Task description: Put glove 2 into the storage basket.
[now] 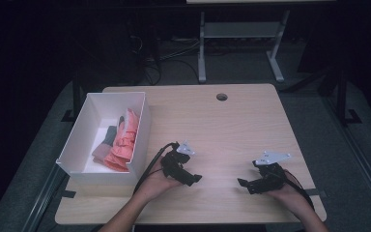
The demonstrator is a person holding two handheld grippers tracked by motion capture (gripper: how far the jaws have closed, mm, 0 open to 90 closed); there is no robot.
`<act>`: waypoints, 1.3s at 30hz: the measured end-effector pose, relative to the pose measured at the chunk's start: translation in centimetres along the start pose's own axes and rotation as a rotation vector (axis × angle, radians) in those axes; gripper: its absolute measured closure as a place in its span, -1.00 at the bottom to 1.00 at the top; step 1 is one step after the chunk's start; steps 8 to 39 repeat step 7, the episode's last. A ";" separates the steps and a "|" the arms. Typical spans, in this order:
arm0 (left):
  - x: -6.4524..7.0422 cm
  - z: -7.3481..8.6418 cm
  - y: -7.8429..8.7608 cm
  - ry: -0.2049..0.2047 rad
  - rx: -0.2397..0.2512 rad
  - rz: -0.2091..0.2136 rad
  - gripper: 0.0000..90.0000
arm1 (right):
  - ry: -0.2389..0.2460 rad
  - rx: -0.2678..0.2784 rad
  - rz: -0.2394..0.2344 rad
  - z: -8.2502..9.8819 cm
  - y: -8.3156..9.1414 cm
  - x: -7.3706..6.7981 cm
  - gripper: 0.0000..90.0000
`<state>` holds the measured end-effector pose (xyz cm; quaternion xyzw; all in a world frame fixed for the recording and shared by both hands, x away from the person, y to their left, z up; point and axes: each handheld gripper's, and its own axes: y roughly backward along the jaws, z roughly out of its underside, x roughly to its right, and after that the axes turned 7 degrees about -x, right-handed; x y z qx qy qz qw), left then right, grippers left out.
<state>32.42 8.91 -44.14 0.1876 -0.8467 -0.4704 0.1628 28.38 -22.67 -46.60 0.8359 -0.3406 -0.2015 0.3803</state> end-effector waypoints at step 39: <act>0.0 0.7 -0.9 -0.007 -0.017 0.001 -0.64 | -0.003 -0.015 0.003 0.0 -0.2 -0.2 -0.81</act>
